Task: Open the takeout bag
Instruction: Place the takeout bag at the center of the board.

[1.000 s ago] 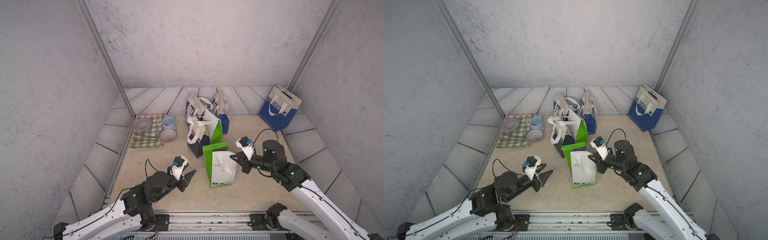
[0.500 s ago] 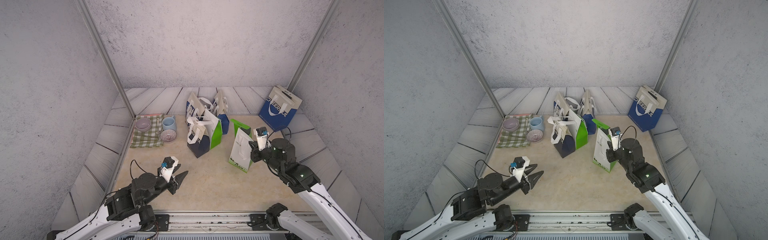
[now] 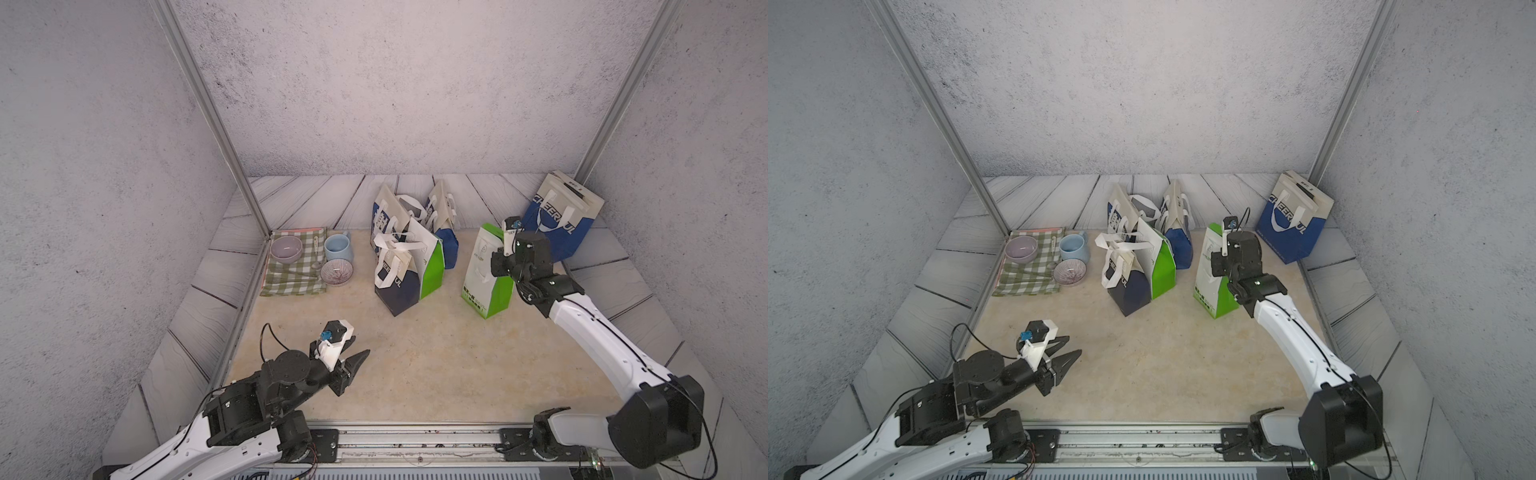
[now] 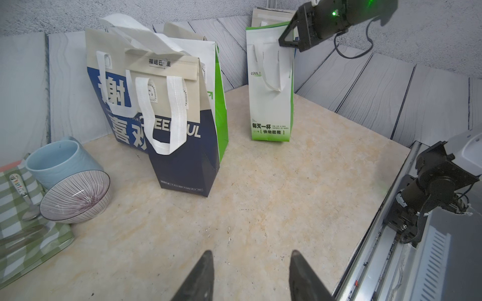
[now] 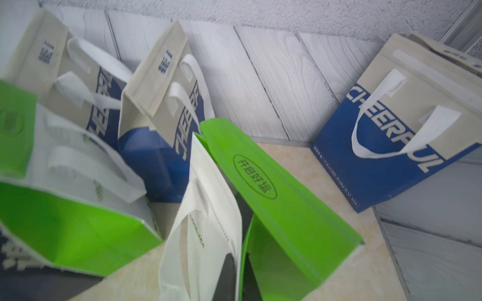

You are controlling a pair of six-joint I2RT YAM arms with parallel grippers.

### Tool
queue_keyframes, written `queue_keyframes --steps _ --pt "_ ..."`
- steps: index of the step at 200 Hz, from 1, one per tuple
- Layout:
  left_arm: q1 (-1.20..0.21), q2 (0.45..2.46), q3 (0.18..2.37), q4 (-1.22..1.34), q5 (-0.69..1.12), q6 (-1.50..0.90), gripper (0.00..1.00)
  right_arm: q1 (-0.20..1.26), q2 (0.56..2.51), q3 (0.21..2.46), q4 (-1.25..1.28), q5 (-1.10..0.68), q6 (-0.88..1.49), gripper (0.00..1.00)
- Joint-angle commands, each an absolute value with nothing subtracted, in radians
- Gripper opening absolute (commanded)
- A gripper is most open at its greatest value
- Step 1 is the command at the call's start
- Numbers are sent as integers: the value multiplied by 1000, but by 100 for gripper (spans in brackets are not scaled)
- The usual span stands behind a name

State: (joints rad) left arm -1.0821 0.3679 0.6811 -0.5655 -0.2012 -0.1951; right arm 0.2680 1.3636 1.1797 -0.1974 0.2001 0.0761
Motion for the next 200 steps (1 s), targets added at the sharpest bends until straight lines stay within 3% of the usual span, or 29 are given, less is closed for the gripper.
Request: queue_keyframes --steps 1,90,137,176,200 --pt "-1077 332 674 -626 -226 -202 48 229 1443 1302 -39 207 57 0" --pt "-1079 295 659 -634 -217 -201 48 115 1933 1785 10 208 32 0" --pt "-1079 318 661 -637 -220 -196 48 69 2101 1992 -12 297 29 0" --pt "-1078 328 661 -637 -212 -195 48 46 2228 2179 -74 274 34 0" --pt "-1079 335 661 -636 -205 -192 48 47 2260 2183 -77 247 49 0"
